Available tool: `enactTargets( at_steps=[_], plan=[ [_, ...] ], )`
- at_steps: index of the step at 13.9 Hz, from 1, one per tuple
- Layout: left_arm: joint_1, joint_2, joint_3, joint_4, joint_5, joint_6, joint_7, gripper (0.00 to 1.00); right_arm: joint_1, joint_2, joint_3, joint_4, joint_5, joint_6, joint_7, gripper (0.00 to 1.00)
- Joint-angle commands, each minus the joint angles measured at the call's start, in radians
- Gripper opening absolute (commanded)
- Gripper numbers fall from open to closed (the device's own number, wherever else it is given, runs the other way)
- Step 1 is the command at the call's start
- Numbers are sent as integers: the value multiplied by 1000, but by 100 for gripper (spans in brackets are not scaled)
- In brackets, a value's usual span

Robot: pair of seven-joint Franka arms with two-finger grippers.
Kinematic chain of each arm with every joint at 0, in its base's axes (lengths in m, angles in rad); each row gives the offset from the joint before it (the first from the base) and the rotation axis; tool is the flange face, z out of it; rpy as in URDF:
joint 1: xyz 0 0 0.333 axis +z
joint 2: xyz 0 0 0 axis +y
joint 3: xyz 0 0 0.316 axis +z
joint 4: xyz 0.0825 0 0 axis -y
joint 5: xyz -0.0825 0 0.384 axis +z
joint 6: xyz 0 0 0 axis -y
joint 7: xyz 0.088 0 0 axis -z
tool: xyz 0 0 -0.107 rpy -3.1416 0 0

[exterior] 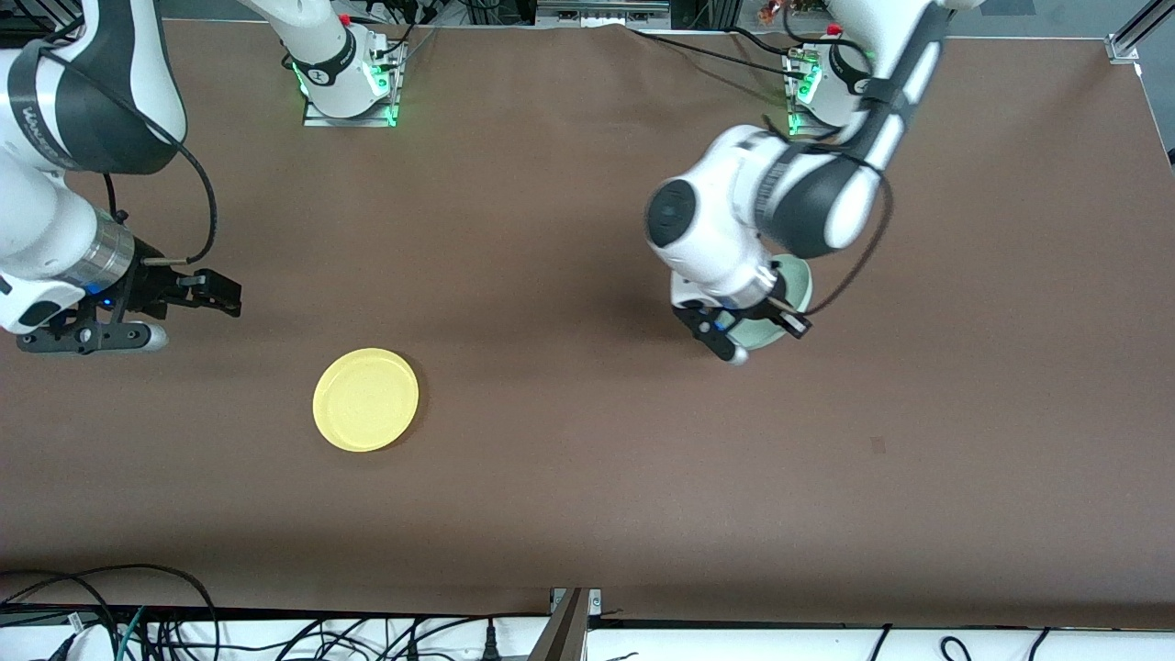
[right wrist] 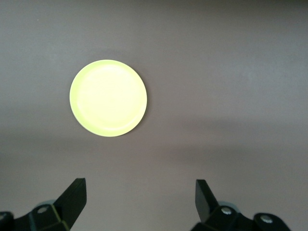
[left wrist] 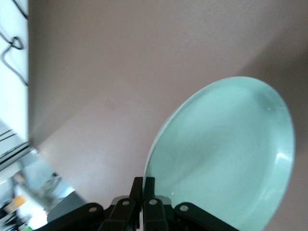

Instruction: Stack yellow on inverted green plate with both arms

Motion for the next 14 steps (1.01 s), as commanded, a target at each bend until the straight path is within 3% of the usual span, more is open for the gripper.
enactTargets(
  at_steps=[1,3,7,13,14],
  plan=[
    [-156,133,28,92,215,-157,-193,0,-19,44,4,-2,0,55,-44,100],
    [-222,189,33,92,300,-207,-376,0,-24,88,4,-2,0,98,-55,100],
    [-322,272,47,135,340,-239,-603,0,-25,203,7,1,37,185,-103,100],
    [-379,388,44,216,328,-244,-714,0,-19,376,15,14,63,407,-219,100],
    [-377,390,38,224,324,-239,-729,35,-19,407,15,18,95,452,-247,100]
  ],
)
